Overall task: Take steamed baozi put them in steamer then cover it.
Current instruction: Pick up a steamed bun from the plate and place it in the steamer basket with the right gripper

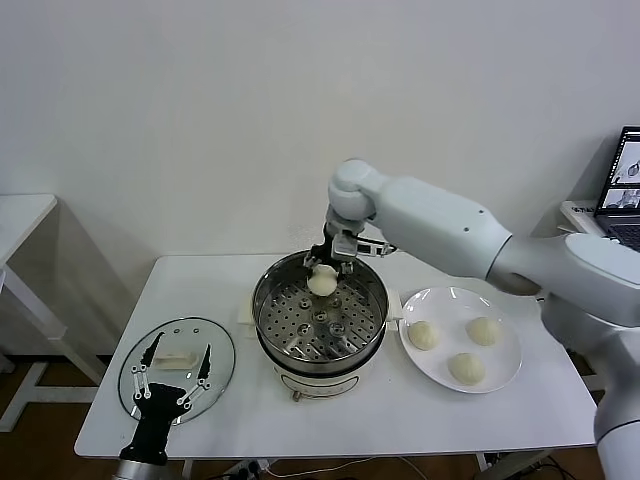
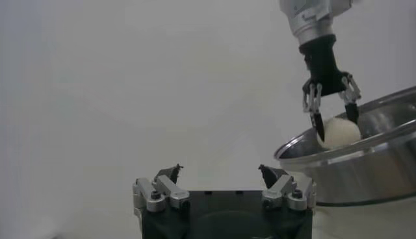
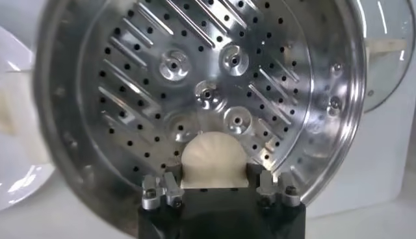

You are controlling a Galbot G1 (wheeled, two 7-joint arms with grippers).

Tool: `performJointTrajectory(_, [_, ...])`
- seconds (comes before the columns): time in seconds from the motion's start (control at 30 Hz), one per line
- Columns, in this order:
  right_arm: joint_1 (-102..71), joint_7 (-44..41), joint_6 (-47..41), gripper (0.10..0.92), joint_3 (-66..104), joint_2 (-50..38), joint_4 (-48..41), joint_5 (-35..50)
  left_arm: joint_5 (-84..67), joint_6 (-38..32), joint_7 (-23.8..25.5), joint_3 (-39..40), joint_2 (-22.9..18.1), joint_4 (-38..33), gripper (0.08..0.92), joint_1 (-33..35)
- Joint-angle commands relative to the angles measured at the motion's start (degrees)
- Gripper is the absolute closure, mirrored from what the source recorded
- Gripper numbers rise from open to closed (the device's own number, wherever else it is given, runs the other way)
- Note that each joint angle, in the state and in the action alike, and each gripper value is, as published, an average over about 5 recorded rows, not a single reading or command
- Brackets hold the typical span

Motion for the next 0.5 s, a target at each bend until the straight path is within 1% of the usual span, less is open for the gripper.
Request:
performJointTrajectory(0.03, [-2.0, 1.2, 1.3, 0.334, 0.6, 3.2, -3.1, -4.1, 0.0, -0.1, 0.0, -0.1, 0.1, 0.1, 0.177, 0.0])
performJointTrajectory(0.13, [-2.2, 1.7, 1.2, 0.302, 0.6, 3.6, -3.5, -4.3, 0.0, -0.1, 0.0, -0.1, 0.1, 0.1, 0.177, 0.0])
performJointTrajectory(0.3, [-1.6, 1.0, 0.6, 0.220, 0.4, 3.0, -2.7, -3.2, -0.1, -0.2, -0.1, -0.1, 0.1, 0.2, 0.177, -0.2])
performJointTrajectory(0.4, [-0.1, -1.0, -1.5, 0.205, 0.4, 1.0, -0.4, 2.3, -0.1, -0.2, -0.1, -0.2, 0.0, 0.1, 0.177, -0.2])
performJointTrajectory(0.5, [3.1, -6.0, -7.2, 0.203, 0.7, -3.1, 3.7, 12.7, -0.1, -0.3, -0.1, -0.3, 0.0, 0.1, 0.177, -0.2])
